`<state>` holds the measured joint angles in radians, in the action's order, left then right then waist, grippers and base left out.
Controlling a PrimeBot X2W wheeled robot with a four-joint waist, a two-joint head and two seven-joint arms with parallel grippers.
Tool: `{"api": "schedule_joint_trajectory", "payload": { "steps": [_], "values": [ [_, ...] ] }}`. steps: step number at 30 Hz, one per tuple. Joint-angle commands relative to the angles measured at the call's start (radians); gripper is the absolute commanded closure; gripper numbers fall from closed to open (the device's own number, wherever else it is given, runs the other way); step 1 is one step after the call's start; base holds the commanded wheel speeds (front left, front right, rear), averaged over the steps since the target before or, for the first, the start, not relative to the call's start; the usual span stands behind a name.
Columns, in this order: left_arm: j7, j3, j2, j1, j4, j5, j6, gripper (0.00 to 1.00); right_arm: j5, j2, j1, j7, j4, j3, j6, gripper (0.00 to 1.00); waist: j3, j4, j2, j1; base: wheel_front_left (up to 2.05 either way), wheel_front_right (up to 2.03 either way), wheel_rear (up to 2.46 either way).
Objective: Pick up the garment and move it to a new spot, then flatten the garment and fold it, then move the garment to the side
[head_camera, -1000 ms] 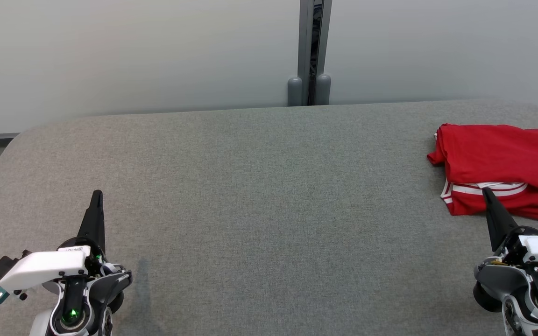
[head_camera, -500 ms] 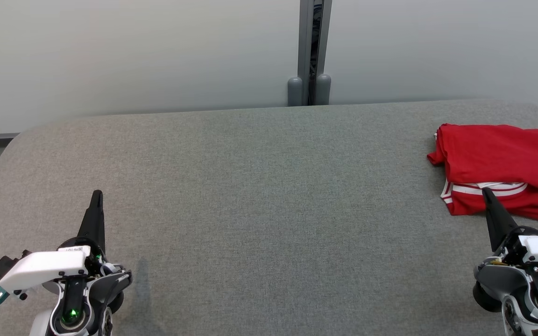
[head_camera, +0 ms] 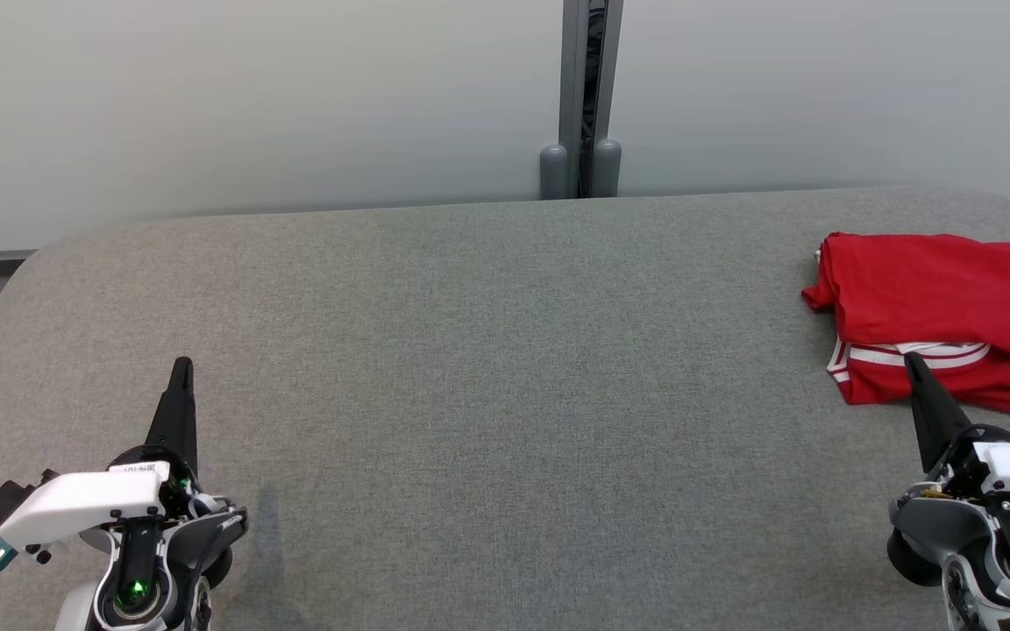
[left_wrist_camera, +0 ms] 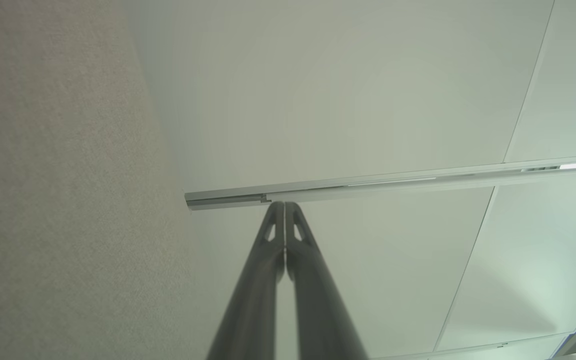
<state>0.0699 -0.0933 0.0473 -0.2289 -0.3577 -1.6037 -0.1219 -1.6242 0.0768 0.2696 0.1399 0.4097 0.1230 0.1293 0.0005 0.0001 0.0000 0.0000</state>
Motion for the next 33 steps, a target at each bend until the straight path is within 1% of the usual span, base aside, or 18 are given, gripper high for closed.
{"api": "schedule_joint_trajectory", "payload": {
  "steps": [1, 33],
  "values": [
    [-0.001, -0.003, 0.006, -0.010, 0.000, -0.001, -0.003, 1.00, 0.006, 0.004, 0.008, 0.001, 0.003, 0.004, 0.002, 1.00, 0.000, 0.000, 0.0000, 0.0000, 0.00, 0.00, 0.00],
    [-0.001, -0.003, 0.006, -0.010, 0.000, -0.001, -0.003, 1.00, 0.011, -0.001, 0.007, 0.008, 0.003, 0.011, 0.003, 1.00, 0.000, 0.000, 0.0000, 0.0000, 0.00, 0.00, 0.00]
  ]
}}
